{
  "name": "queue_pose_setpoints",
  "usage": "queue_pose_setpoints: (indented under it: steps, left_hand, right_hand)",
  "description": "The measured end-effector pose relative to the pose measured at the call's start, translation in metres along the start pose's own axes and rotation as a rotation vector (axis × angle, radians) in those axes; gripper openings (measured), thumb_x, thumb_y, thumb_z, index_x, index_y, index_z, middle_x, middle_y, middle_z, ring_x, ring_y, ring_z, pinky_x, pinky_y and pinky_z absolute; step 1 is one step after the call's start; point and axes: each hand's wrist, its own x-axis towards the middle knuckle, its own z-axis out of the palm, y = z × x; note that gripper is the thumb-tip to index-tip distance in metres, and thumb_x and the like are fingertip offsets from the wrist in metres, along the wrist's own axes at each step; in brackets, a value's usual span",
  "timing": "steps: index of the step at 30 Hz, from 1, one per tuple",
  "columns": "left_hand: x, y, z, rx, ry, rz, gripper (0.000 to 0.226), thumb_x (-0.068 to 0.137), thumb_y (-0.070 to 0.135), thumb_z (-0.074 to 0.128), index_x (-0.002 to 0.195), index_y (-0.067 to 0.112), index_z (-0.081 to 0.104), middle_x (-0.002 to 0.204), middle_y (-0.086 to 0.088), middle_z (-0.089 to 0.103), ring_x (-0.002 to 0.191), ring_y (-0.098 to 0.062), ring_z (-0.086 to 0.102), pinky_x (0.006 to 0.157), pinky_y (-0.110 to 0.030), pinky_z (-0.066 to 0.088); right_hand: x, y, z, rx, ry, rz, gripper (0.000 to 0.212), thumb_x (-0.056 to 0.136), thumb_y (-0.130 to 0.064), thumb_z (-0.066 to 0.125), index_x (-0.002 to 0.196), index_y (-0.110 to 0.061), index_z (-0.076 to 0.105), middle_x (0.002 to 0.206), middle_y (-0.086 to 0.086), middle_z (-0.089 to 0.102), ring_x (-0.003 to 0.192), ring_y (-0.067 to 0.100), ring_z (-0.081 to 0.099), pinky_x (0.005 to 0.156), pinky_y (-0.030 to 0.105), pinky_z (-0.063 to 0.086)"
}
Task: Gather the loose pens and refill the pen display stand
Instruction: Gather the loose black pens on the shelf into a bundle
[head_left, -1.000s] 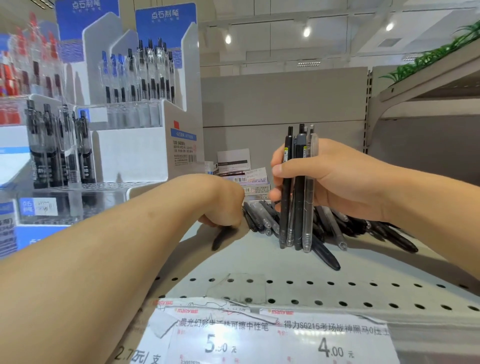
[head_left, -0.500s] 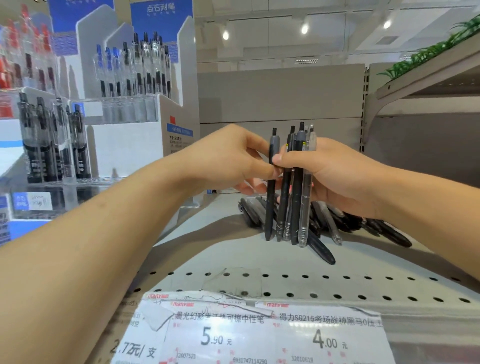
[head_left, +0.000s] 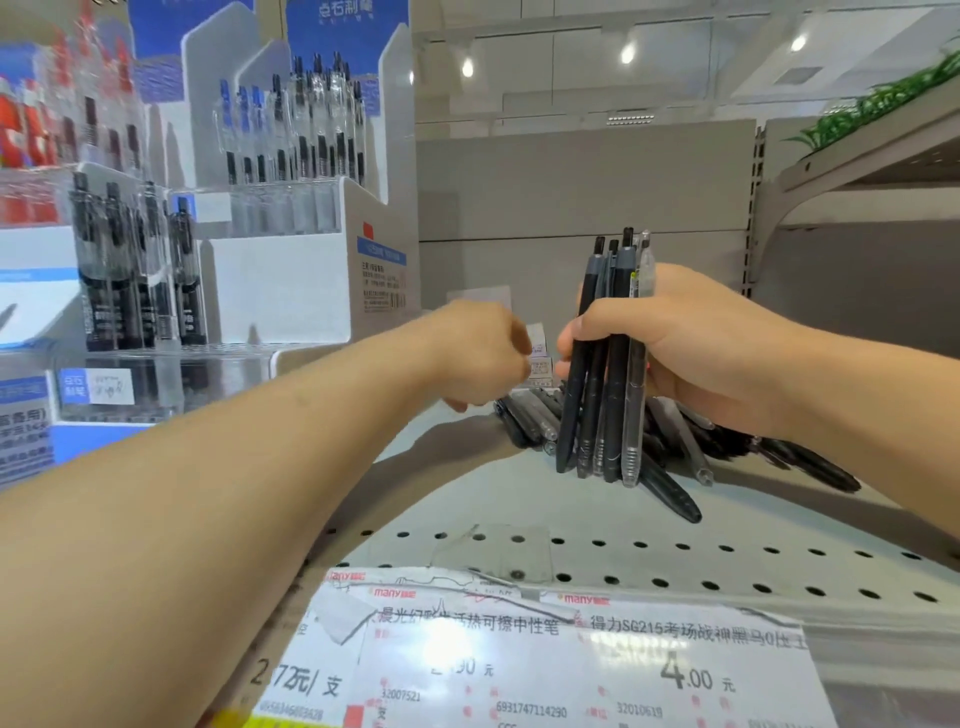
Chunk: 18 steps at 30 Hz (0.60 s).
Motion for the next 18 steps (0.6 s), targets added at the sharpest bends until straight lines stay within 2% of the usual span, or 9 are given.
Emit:
queue_pose_setpoints:
  steps: [2, 3, 5, 7, 8, 10, 12, 14, 18]
  left_hand:
    - [0.005, -0.001, 0.011, 0.2, -0.045, -0.002, 0.03, 0.099, 0.031, 0.049, 0.124, 0.025, 0.064, 0.105, -0.002, 0.069, 0.084, -0.02, 0.068, 0.074, -0.035, 0.062]
    - [0.007, 0.0, 0.015, 0.24, -0.066, -0.008, 0.031, 0.099, 0.031, 0.047, 0.124, 0.024, 0.064, 0.108, -0.003, 0.069, 0.086, -0.02, 0.066, 0.077, -0.035, 0.06]
    - [0.008, 0.003, 0.022, 0.23, -0.136, -0.037, 0.031, 0.101, 0.03, 0.045, 0.124, 0.021, 0.063, 0.105, -0.004, 0.066, 0.082, -0.018, 0.063, 0.07, -0.031, 0.056]
    - [0.01, 0.004, 0.025, 0.196, -0.206, -0.09, 0.03, 0.102, 0.029, 0.043, 0.122, 0.017, 0.062, 0.105, -0.006, 0.065, 0.087, -0.019, 0.061, 0.074, -0.029, 0.05]
    - [0.01, 0.003, 0.024, 0.174, -0.221, -0.13, 0.029, 0.102, 0.031, 0.045, 0.118, 0.015, 0.063, 0.103, -0.007, 0.065, 0.088, -0.021, 0.062, 0.078, -0.034, 0.053]
    - [0.009, 0.0, 0.02, 0.103, -0.23, -0.214, 0.026, 0.097, 0.031, 0.052, 0.108, 0.011, 0.065, 0.09, -0.007, 0.066, 0.079, -0.025, 0.065, 0.082, -0.038, 0.06]
    - [0.008, -0.004, 0.016, 0.016, -0.23, -0.277, 0.02, 0.093, 0.026, 0.059, 0.098, 0.008, 0.068, 0.074, -0.007, 0.07, 0.063, -0.024, 0.069, 0.068, -0.036, 0.064]
    - [0.005, -0.003, 0.012, -0.046, -0.232, -0.302, 0.017, 0.091, 0.021, 0.062, 0.091, 0.006, 0.07, 0.062, -0.006, 0.073, 0.054, -0.022, 0.071, 0.054, -0.03, 0.061]
    - [0.0, -0.002, -0.008, -0.201, -0.067, -0.234, 0.014, 0.093, 0.018, 0.063, 0.102, 0.007, 0.063, 0.081, -0.01, 0.074, 0.058, -0.018, 0.073, 0.052, -0.027, 0.059]
  right_hand:
    - [0.0, -0.001, 0.0, -0.004, -0.009, -0.003, 0.002, 0.091, -0.01, 0.065, 0.089, -0.01, 0.066, 0.091, 0.017, 0.076, 0.088, 0.024, 0.077, 0.077, 0.036, 0.063]
    - [-0.001, -0.001, 0.0, 0.005, -0.011, 0.0, 0.002, 0.091, -0.01, 0.064, 0.09, -0.009, 0.066, 0.089, 0.015, 0.076, 0.086, 0.023, 0.077, 0.074, 0.033, 0.063]
    - [-0.002, -0.003, 0.0, 0.011, -0.017, 0.009, 0.003, 0.091, -0.011, 0.065, 0.093, -0.008, 0.066, 0.09, 0.015, 0.076, 0.086, 0.023, 0.077, 0.071, 0.031, 0.063]
    - [-0.003, -0.004, 0.0, -0.015, -0.019, 0.021, 0.005, 0.091, -0.013, 0.067, 0.093, -0.009, 0.066, 0.095, 0.017, 0.076, 0.089, 0.024, 0.077, 0.073, 0.032, 0.061]
    - [-0.003, -0.004, 0.0, -0.014, -0.017, 0.025, 0.004, 0.092, -0.014, 0.067, 0.092, -0.01, 0.066, 0.097, 0.017, 0.076, 0.089, 0.024, 0.077, 0.074, 0.034, 0.061]
    - [-0.004, -0.004, 0.0, 0.033, -0.014, 0.036, 0.004, 0.093, -0.011, 0.065, 0.09, -0.013, 0.064, 0.093, 0.015, 0.076, 0.089, 0.023, 0.077, 0.074, 0.034, 0.06]
    - [-0.005, -0.004, 0.0, 0.084, -0.02, 0.05, 0.009, 0.094, -0.008, 0.064, 0.091, -0.016, 0.062, 0.087, 0.01, 0.075, 0.088, 0.024, 0.078, 0.071, 0.033, 0.06]
    - [-0.006, -0.003, -0.001, 0.107, -0.019, 0.06, 0.01, 0.094, -0.007, 0.065, 0.094, -0.016, 0.062, 0.084, 0.006, 0.075, 0.088, 0.025, 0.078, 0.071, 0.034, 0.06]
    - [-0.005, -0.002, -0.003, 0.119, -0.007, 0.077, 0.01, 0.092, -0.007, 0.067, 0.096, -0.016, 0.063, 0.09, 0.008, 0.075, 0.089, 0.027, 0.078, 0.076, 0.037, 0.059]
